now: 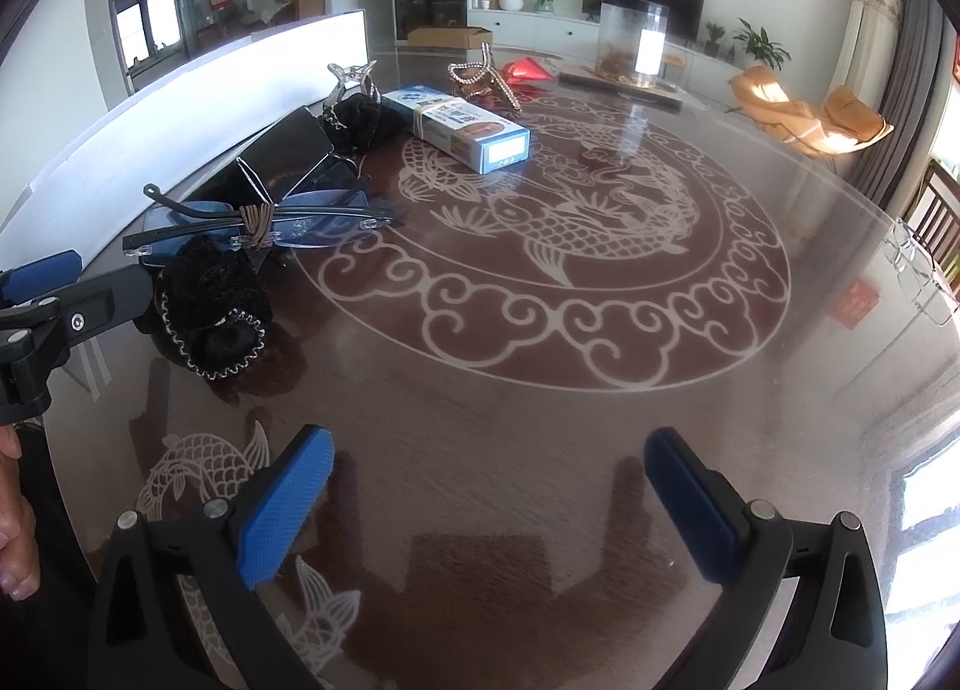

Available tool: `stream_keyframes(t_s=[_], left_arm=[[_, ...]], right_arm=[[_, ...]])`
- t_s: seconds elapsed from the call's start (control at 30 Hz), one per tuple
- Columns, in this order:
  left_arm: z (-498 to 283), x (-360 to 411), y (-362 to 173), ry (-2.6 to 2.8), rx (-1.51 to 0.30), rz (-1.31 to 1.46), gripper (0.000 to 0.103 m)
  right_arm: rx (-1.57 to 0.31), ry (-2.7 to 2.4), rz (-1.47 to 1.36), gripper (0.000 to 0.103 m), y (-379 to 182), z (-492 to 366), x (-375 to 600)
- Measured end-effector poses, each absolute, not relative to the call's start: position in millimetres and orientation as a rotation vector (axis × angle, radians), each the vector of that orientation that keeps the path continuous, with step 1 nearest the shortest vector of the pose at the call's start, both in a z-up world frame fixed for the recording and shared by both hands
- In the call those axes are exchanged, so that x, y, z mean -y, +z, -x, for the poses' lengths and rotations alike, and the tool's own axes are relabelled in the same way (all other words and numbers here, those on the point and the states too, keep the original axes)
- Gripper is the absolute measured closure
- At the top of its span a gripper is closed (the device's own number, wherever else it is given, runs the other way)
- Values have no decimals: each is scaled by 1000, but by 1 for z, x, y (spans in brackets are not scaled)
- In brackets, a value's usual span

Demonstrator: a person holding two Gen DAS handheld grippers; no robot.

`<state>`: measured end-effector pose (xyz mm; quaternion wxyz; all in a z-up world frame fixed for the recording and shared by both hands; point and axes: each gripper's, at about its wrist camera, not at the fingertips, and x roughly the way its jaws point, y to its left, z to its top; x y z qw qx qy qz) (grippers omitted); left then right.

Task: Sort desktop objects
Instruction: 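Move the right tool toward the eyeglasses lying on the black pouch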

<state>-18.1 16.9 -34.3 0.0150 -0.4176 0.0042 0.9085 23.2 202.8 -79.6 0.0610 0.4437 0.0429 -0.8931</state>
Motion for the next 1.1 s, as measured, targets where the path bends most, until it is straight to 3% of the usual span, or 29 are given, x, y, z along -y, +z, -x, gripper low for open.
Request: stream_keyframes(t_s=[0.77,1.1], left_arm=[[21,-27,-43,2813,-82,1353,0],[23,-12,-42,2808,48,1372,0]], right_arm=[[-105,-2681,-1373,0,-82,-22,-203],[-104,-2680,-1372,0,-82,-22,-204]])
